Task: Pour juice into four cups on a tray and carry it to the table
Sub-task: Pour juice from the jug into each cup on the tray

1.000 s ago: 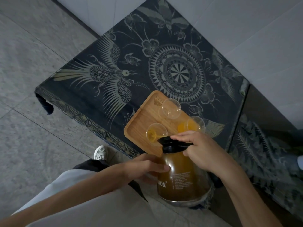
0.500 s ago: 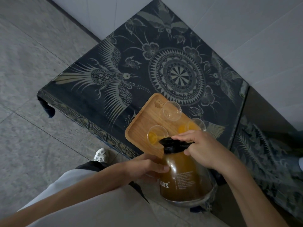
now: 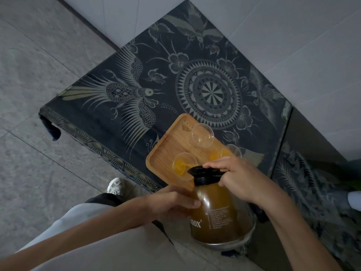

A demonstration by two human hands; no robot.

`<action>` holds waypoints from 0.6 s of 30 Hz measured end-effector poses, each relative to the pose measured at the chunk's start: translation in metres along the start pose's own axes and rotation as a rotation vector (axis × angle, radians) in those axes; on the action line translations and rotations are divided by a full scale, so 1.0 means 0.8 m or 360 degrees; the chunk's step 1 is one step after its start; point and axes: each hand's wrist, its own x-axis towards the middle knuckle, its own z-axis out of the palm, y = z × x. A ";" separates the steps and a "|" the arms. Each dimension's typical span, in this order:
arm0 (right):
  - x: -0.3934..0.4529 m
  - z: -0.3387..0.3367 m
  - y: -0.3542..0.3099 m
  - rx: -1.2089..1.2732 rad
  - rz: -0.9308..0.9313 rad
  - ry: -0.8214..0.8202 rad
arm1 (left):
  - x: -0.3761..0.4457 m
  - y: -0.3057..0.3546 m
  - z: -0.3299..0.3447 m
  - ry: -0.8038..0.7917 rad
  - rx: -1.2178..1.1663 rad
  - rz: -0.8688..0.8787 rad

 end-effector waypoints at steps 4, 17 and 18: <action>0.000 -0.001 -0.001 -0.0022 -0.0003 0.0015 | 0.001 -0.001 -0.003 -0.0015 -0.0019 -0.0011; 0.006 -0.006 -0.008 -0.0052 0.0043 -0.0056 | 0.017 -0.011 -0.009 -0.0070 -0.0185 -0.0012; 0.006 -0.007 -0.008 -0.0050 0.0050 -0.0059 | 0.018 -0.011 -0.008 -0.0070 -0.0191 -0.0012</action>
